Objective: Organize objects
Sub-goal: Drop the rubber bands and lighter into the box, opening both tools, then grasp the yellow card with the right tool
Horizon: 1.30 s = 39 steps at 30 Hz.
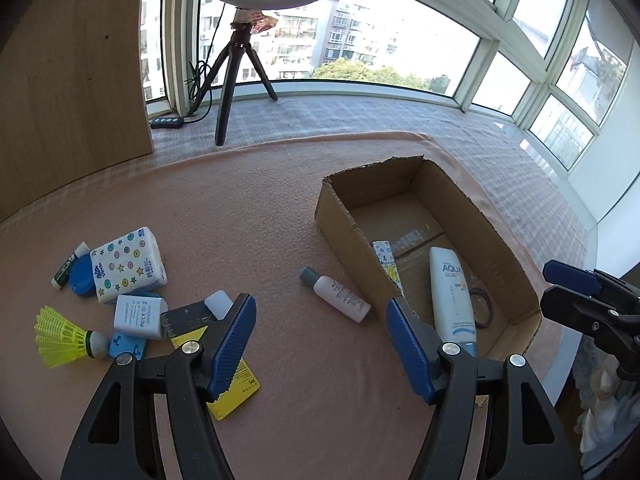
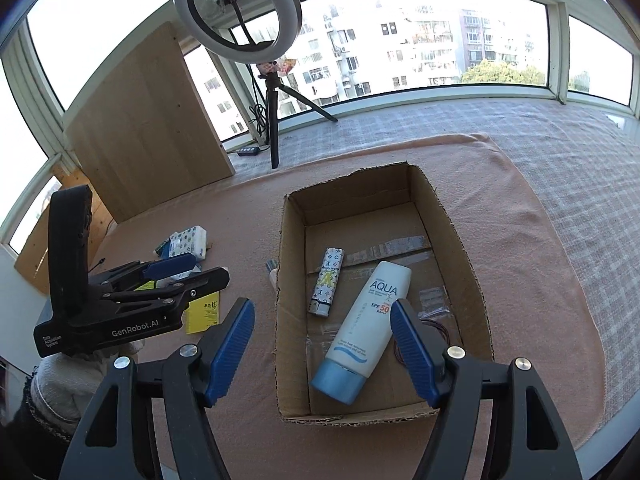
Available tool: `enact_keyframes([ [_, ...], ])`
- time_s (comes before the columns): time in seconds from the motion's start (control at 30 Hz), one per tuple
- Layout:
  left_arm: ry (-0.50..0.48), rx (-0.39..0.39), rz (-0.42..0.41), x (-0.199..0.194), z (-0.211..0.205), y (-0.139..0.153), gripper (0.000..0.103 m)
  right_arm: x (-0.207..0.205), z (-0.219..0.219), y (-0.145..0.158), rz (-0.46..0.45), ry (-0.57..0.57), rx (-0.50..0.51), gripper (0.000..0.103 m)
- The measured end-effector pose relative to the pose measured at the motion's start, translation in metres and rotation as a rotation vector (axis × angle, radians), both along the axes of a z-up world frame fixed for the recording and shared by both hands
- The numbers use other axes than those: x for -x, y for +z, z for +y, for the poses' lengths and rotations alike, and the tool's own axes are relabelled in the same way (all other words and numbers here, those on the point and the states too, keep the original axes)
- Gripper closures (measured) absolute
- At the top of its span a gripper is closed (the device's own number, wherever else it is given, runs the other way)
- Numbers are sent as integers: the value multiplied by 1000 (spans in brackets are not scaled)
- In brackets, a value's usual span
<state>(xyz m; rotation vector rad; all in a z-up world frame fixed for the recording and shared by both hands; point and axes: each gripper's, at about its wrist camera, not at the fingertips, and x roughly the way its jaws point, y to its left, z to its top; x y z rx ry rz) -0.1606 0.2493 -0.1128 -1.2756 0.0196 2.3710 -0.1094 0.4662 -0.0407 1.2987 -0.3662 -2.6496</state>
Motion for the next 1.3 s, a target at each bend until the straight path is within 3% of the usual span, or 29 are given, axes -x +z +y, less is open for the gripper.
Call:
enact_keyframes([
  [0.23, 100, 18, -3, -23, -78, -1, 32, 7, -43, 0, 32, 59, 28, 36],
  [0.4, 172, 33, -13, -44, -132, -4, 32, 23, -80, -7, -21, 132, 55, 36],
  [0.6, 244, 24, -31, -68, -186, -7, 32, 53, -128, -38, -181, 216, 121, 36],
  [0.83, 304, -9, -48, -91, -237, -10, 32, 90, -163, -81, -357, 222, 189, 36],
  [1.3, 412, -39, -62, -105, -298, -13, 32, 128, -194, -119, -434, 226, 39, 37],
])
